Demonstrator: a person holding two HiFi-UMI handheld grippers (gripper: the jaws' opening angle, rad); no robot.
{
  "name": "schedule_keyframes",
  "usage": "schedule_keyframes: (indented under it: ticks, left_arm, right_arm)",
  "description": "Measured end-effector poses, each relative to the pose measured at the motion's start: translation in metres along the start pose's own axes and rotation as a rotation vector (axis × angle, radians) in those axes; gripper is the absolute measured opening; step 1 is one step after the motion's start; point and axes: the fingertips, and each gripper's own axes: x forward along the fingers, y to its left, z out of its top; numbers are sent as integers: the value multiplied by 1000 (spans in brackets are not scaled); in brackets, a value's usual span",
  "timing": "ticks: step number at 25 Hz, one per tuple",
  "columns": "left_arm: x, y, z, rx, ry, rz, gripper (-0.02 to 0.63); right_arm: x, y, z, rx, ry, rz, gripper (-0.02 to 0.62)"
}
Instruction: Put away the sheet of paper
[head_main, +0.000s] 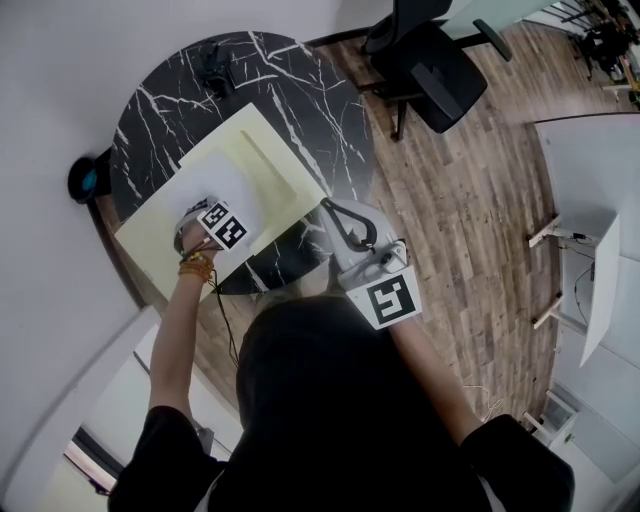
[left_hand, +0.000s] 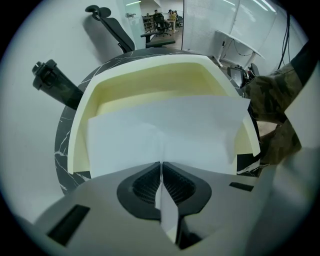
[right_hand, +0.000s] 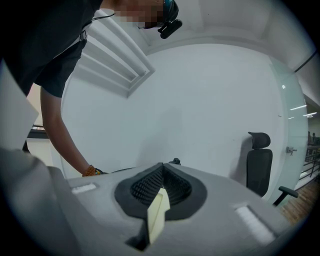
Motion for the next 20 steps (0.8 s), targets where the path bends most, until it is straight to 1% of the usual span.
schedule_keyframes:
  ticks: [3,8,10,13,17,20]
  left_arm:
    - [-1,2,13,-5,-11,-20,31]
    - [-4,0,37,-93,-69,-100,31]
    - [-2,1,42,-82,-65,-96,31]
    - [-5,3,53,-108,-80,-114,31]
    - [-3,9,66,-114,-80,-123,31]
    - [-1,12,76,-96,-72,-123,31]
  right_arm:
    - [-2,-5,-2,7,4,-8,0]
    - [-7,-12,-5,13,2,-25,0]
    - [-10,-17,-6,13,4,-32,0]
    - [-17,-25,-12,27,19,-46,0]
    - [-24,-36,-16,25,15,-62,0]
    - [-30,-44,-20,29,17,-73,0]
